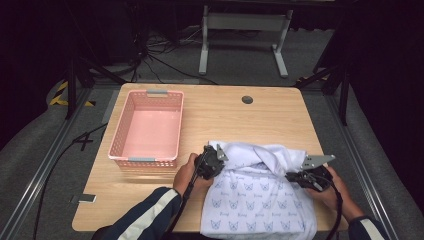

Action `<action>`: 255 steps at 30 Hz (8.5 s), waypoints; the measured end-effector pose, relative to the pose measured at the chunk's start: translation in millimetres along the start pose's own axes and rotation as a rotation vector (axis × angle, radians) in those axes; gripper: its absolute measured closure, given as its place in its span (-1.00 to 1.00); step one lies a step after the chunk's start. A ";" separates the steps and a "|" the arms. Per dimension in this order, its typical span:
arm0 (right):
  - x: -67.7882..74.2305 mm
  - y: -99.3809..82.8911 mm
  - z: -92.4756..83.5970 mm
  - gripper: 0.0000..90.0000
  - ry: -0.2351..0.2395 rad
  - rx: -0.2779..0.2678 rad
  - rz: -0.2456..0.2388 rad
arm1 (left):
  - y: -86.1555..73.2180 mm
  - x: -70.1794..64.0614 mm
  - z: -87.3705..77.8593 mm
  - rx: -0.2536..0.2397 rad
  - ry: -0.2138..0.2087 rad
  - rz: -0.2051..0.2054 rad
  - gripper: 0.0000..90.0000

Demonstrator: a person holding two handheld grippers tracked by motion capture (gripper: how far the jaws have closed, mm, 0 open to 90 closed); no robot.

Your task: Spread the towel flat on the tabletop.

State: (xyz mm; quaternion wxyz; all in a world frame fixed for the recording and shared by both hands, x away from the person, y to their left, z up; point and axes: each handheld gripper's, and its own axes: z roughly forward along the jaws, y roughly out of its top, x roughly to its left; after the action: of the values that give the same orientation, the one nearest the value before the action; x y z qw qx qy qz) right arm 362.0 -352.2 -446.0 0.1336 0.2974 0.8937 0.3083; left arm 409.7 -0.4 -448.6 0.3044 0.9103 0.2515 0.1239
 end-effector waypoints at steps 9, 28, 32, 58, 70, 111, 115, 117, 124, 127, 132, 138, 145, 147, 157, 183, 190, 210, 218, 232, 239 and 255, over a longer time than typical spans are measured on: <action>-48.5 28.4 24.4 0.92 -0.082 -0.015 0.069 | 31.1 39.4 19.8 -0.001 0.108 -0.056 0.92; -94.5 82.1 13.0 0.92 -0.186 -0.193 0.150 | 77.6 79.9 10.5 -0.155 0.264 -0.179 0.92; -78.4 69.6 -21.0 0.92 -0.132 -0.258 0.090 | 69.4 53.1 -26.9 -0.213 0.221 -0.079 0.92; 26.7 -40.1 -43.5 0.89 0.204 0.055 -0.163 | -55.1 -57.5 -42.3 0.019 -0.113 0.258 0.91; 1.1 -26.6 -21.6 0.91 0.022 -0.009 -0.097 | -37.9 -8.7 -19.2 -0.009 0.041 0.109 0.93; -29.2 15.8 -24.7 0.97 0.016 -0.203 -0.030 | 11.8 11.4 -32.5 -0.199 0.055 -0.008 0.82; -23.3 8.8 -56.8 0.97 0.036 -0.287 -0.051 | 3.2 -3.7 -63.9 -0.244 0.060 0.073 0.81; -16.4 2.8 -69.9 0.98 0.052 -0.298 -0.085 | -6.6 -11.7 -76.7 -0.255 0.023 0.114 0.80; 10.2 -28.0 -89.8 0.98 0.125 -0.252 -0.155 | -43.3 -41.1 -89.2 -0.198 -0.037 0.194 0.75; 16.7 -36.1 -82.9 0.75 0.094 -0.213 -0.149 | -54.9 -45.2 -83.0 -0.169 -0.026 0.179 0.69; 23.4 -29.9 -51.3 0.26 0.097 -0.157 -0.147 | -59.6 -41.3 -67.7 -0.122 0.032 0.185 0.11; 18.2 -28.7 -33.2 0.24 0.081 -0.065 -0.158 | -58.3 -35.0 -58.7 -0.116 0.009 0.191 -0.31; 11.2 -30.8 -23.6 0.73 0.096 -0.029 -0.183 | -56.6 -34.3 -44.2 -0.064 -0.044 0.229 0.27; 10.5 -29.6 -25.3 0.87 0.083 -0.033 -0.185 | -56.9 -31.7 -48.0 -0.072 -0.048 0.227 0.47; 11.9 -23.2 -71.0 0.90 0.054 -0.173 -0.185 | -52.7 -31.1 -80.4 -0.203 -0.029 0.213 0.78; 19.9 -45.1 -75.1 0.35 0.050 -0.084 -0.107 | -70.3 -70.6 -68.2 -0.114 -0.181 0.236 -0.34; 35.9 -52.3 -67.2 0.29 0.241 -0.017 -0.221 | -68.0 -69.3 -50.1 -0.049 -0.244 0.289 0.36; 44.7 -60.0 -86.5 0.87 0.264 0.076 -0.302 | -74.1 -79.0 -82.3 -0.056 -0.314 0.402 0.86; 44.9 -72.5 -74.2 0.51 0.336 0.152 -0.281 | -85.9 -74.3 -75.9 0.034 -0.332 0.326 0.22; -52.1 7.0 -56.8 0.11 -0.113 -0.155 0.045 | -9.7 -5.6 -39.2 -0.179 -0.084 -0.060 -0.50; -102.9 28.9 -15.4 0.10 -0.192 -0.147 0.196 | 11.4 41.9 -4.5 -0.153 -0.016 -0.191 -0.49; -148.6 40.7 43.5 0.04 -0.246 -0.051 0.338 | 24.9 90.2 48.7 -0.120 0.144 -0.361 -0.40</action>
State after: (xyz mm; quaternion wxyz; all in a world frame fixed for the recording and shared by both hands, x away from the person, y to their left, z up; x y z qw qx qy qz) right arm 515.6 -397.2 -445.8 0.1956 0.4749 0.7999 0.3104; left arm 513.7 6.6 -464.9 0.3566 0.8194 0.4241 0.1467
